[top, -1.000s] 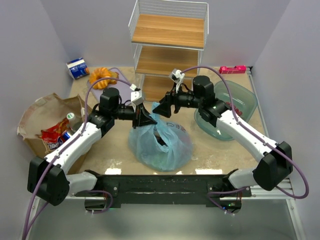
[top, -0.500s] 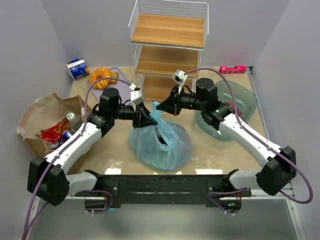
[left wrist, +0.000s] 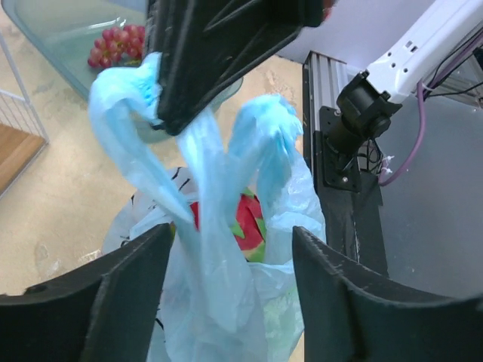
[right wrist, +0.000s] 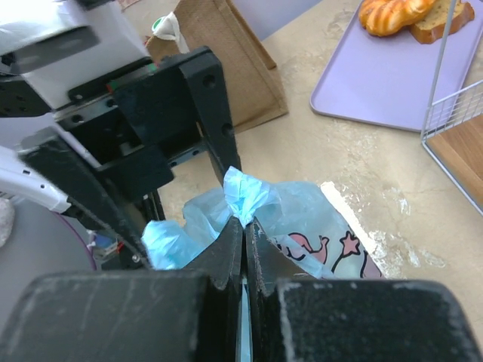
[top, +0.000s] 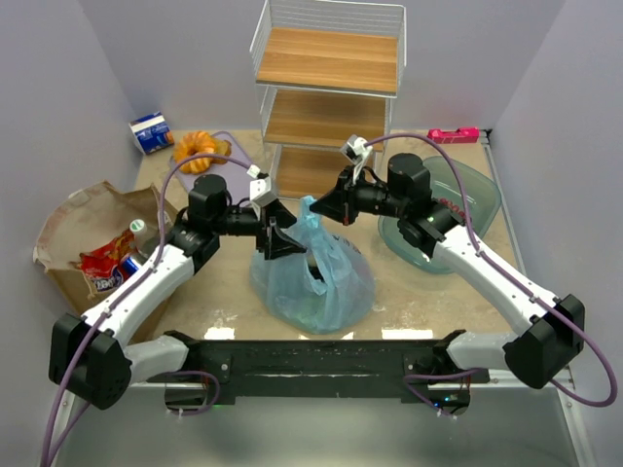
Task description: Place the mixed food into the grocery bags and tie them
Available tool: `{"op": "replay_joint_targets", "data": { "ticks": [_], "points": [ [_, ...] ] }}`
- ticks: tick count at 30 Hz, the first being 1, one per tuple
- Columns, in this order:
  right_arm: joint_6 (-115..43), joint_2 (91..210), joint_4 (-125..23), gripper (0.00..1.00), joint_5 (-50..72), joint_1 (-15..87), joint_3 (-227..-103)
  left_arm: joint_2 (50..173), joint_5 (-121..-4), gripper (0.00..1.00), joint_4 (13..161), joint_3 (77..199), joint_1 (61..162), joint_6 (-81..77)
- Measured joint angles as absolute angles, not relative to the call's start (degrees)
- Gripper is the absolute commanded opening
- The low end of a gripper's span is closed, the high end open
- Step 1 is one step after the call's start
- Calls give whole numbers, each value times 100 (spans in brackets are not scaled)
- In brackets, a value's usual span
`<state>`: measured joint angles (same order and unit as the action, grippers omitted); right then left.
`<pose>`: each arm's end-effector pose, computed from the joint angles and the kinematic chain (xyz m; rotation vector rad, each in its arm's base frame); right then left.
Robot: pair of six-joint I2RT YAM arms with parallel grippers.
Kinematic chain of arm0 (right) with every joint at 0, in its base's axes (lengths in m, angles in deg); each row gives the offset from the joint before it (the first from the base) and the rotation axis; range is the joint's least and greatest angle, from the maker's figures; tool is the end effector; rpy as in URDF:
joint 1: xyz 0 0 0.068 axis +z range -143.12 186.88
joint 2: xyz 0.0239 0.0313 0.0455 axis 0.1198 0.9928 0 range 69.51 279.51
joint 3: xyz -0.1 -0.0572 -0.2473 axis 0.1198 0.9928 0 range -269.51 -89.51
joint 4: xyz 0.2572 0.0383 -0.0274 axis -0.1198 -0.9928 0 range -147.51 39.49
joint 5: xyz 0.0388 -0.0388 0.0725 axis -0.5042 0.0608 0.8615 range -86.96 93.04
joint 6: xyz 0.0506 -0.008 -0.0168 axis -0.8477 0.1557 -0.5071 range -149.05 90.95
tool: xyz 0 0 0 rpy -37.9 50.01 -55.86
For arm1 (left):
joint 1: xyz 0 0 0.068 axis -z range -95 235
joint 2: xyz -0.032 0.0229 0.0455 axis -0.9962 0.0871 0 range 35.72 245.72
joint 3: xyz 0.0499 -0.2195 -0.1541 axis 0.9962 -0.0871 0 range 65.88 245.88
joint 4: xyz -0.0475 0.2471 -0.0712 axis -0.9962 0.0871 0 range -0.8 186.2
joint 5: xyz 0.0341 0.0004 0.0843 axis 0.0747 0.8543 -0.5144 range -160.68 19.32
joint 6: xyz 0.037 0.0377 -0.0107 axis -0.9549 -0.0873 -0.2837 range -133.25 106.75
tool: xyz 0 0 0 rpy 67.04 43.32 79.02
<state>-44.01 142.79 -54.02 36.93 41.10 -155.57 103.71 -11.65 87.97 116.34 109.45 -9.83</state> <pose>0.2339 0.1832 0.3759 -0.7540 1.7099 1.1268 0.2254 -0.1360 0.3158 1.0507 1.5870 -1.2788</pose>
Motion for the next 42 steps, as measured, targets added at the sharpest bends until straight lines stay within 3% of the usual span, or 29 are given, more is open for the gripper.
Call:
{"op": "replay_joint_targets", "data": {
  "ticks": [5,17,25,28,29,31,32,35,37,42],
  "points": [
    [-4401,14351,-5422,0,3693,4110,-15557,10039,-1104,83,8329,11468,10956,-720],
    [-4327,14379,-5610,0,3590,4110,-15557,9051,-2348,83,7712,11483,11137,-438],
    [-4287,14377,-5699,0,3551,4110,-15557,9516,-2940,82,7669,11990,12027,-386],
    [-4285,14358,-5701,0,3551,4110,-15557,9768,-3161,71,7800,12125,12204,-445],
    [-4283,14347,-5704,0,3551,4110,-15557,9831,-3240,60,7835,12139,12224,-467],
    [-4283,14318,-5712,0,3549,4110,-15557,9884,-3366,48,7911,12141,12228,-495],
    [-4283,14296,-5712,0,3546,4110,-15557,9886,-3425,32,7975,12141,12228,-535],
    [-4283,14218,-5715,0,3542,4110,-15555,9881,-3602,6,8099,12145,12228,-633],
    [-4285,14146,-5715,0,3527,4110,-15535,9866,-3734,0,8163,12145,12230,-701],
    [-4301,13936,-5723,0,3420,4110,-15463,9663,-4120,0,8316,12086,12230,-799]
  ]
}}
